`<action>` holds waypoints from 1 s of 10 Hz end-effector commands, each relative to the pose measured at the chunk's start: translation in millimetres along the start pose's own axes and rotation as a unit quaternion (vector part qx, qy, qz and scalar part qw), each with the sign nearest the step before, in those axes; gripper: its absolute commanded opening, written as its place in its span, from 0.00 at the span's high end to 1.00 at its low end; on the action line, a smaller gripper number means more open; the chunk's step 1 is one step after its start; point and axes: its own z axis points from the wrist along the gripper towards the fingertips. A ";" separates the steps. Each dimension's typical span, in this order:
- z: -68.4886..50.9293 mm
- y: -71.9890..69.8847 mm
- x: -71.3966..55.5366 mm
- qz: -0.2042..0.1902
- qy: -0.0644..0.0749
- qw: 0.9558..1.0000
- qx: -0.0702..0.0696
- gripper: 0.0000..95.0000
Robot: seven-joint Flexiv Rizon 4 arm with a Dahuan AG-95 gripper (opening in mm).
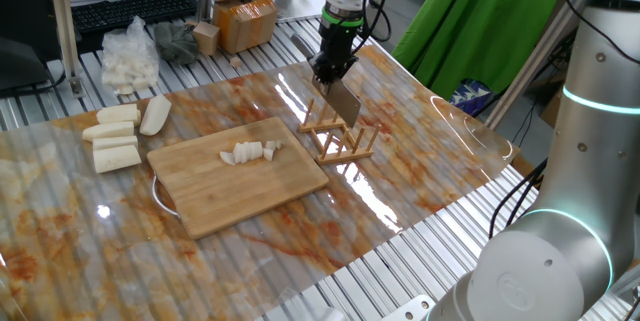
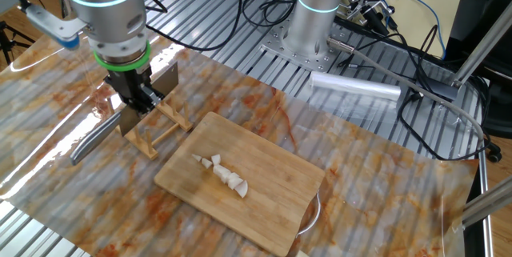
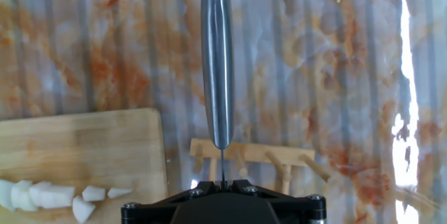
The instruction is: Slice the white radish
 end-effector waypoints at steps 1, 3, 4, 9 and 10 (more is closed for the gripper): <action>-1.1 0.4 2.2 0.005 -0.002 1.000 0.000 1.00; -0.4 1.4 2.2 0.012 -0.002 1.000 0.000 1.00; -0.1 1.7 2.2 0.014 -0.001 1.000 -0.003 1.00; 0.1 2.0 2.2 0.022 -0.003 0.999 -0.023 1.00; 0.1 2.0 2.2 0.023 -0.003 0.999 -0.028 1.00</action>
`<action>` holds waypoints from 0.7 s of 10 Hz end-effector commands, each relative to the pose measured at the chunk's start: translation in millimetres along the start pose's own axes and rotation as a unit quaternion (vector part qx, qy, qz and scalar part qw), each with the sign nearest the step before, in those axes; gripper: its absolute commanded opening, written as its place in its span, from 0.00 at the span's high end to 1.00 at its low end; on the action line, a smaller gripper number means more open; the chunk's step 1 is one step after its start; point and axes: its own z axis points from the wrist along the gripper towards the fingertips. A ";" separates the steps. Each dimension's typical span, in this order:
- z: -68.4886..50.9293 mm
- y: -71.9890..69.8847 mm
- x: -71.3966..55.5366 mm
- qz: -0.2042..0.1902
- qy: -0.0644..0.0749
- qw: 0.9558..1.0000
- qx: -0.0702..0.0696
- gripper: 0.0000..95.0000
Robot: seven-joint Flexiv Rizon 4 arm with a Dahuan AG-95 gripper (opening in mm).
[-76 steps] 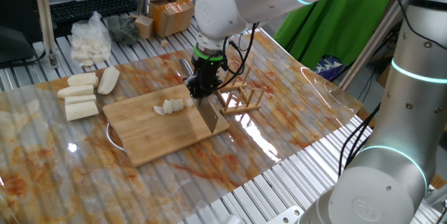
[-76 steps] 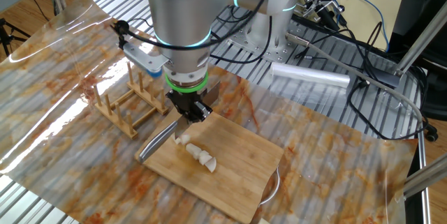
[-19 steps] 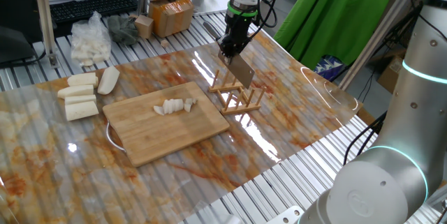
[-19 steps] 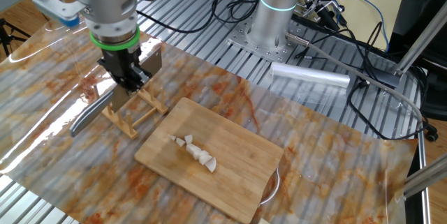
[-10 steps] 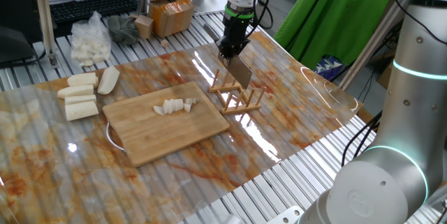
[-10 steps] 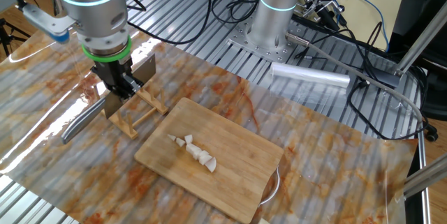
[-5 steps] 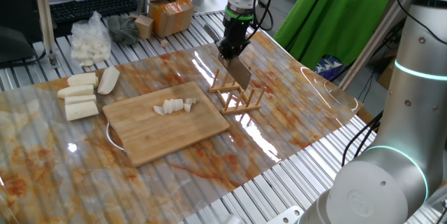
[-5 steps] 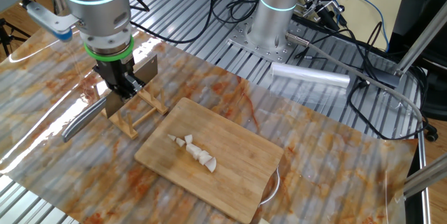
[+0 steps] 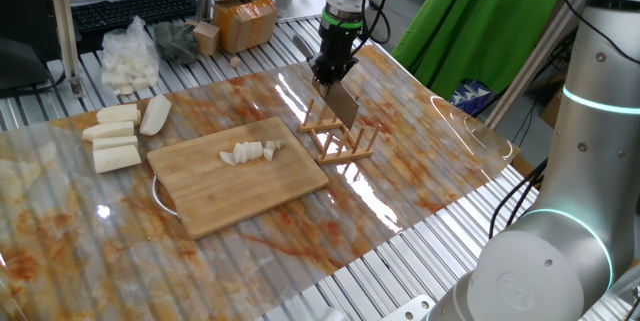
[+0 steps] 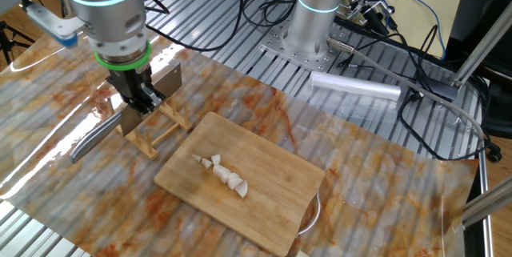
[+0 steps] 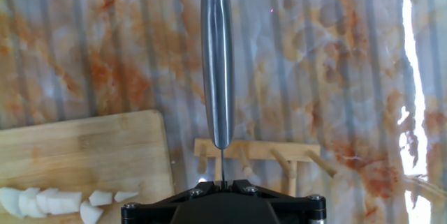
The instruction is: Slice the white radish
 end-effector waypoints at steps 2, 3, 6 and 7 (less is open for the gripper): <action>0.8 0.3 -0.2 -0.006 -0.007 1.000 -0.007 1.00; 0.8 0.3 -0.2 0.000 -0.004 1.000 -0.012 1.00; 0.8 0.3 -0.2 0.001 -0.018 1.000 -0.023 1.00; 0.8 0.3 -0.2 0.001 -0.023 0.999 -0.023 1.00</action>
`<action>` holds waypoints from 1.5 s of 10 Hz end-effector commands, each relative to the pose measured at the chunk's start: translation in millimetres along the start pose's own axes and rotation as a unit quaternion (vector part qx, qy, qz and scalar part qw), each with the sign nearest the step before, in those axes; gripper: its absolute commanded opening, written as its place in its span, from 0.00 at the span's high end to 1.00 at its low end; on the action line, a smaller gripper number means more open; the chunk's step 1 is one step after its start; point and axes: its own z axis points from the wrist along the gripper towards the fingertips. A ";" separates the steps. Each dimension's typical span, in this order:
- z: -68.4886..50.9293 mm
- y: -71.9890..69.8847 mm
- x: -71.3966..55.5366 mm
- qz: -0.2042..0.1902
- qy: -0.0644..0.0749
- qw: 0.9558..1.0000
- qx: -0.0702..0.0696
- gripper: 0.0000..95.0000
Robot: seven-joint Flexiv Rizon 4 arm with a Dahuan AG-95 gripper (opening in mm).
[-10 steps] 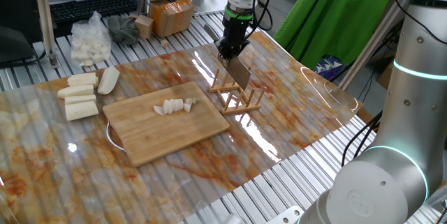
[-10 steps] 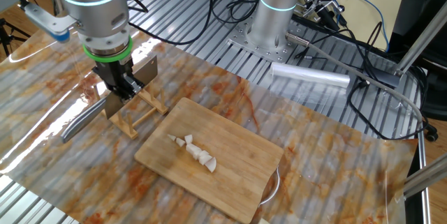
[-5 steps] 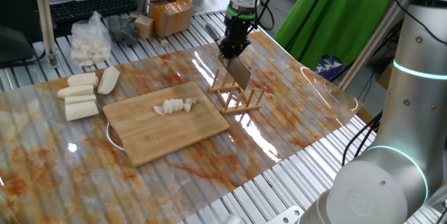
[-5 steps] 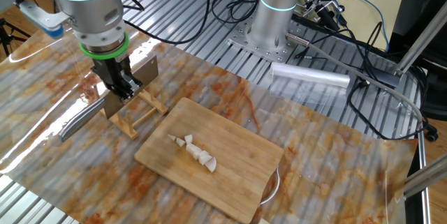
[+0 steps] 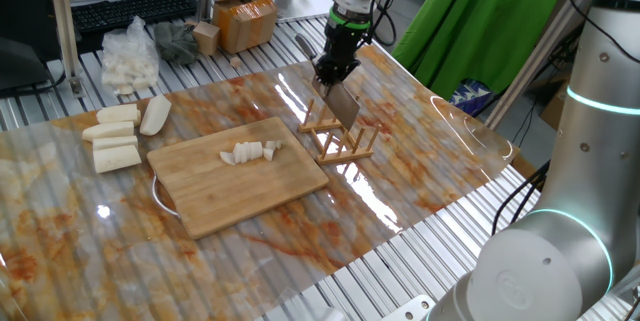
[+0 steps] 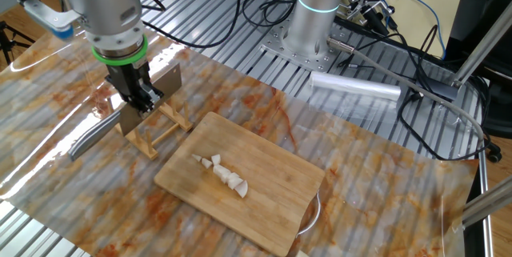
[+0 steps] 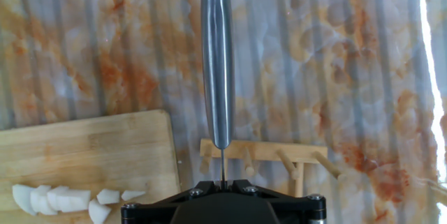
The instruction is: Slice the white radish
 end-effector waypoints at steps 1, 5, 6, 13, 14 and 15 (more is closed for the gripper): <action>0.9 0.0 -0.5 -0.004 -0.014 1.000 0.004 1.00; 0.9 0.0 -0.5 -0.002 -0.015 1.000 0.003 1.00; 0.9 0.0 -0.5 -0.004 -0.015 1.000 0.001 1.00; -11.1 0.6 18.4 0.011 -0.009 1.000 -0.001 1.00; -7.8 0.3 20.6 0.009 -0.011 1.000 0.001 1.00; -3.4 0.0 22.0 0.007 -0.011 1.000 0.001 1.00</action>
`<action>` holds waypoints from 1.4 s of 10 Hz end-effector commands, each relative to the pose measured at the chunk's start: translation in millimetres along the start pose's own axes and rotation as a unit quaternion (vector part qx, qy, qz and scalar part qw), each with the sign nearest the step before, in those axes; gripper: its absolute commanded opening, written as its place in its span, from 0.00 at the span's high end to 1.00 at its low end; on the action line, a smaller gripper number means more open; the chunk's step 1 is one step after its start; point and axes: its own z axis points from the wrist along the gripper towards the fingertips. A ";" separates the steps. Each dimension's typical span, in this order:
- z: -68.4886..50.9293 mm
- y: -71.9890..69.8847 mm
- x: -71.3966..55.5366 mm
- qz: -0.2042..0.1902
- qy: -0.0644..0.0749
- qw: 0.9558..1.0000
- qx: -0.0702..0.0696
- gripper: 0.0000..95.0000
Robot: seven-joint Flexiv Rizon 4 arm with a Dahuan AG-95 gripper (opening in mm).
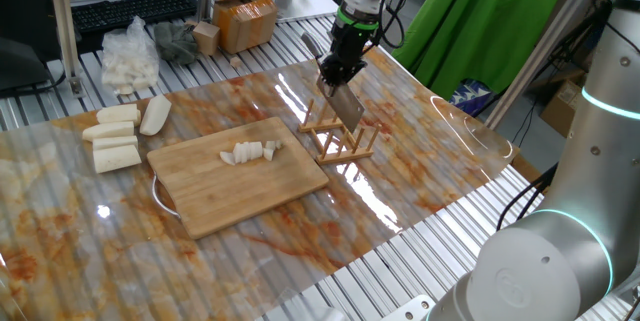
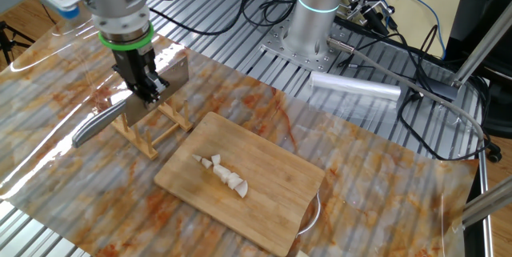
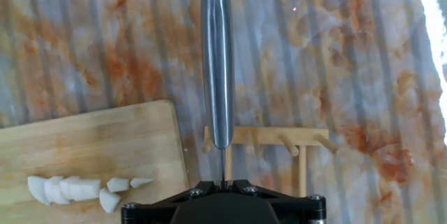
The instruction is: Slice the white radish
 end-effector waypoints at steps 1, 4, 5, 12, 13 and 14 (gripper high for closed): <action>10.0 -0.3 0.3 -0.005 -0.002 1.000 -0.002 1.00; 26.5 -4.4 1.0 -0.008 -0.010 1.000 -0.004 1.00; 29.9 -5.3 1.3 -0.008 -0.013 1.000 -0.005 1.00; 68.4 -5.9 4.6 0.007 -0.021 1.000 -0.016 1.00; 74.2 -5.8 5.3 0.007 -0.022 1.000 -0.018 1.00; 77.5 -5.7 5.8 0.007 -0.022 1.000 -0.020 1.00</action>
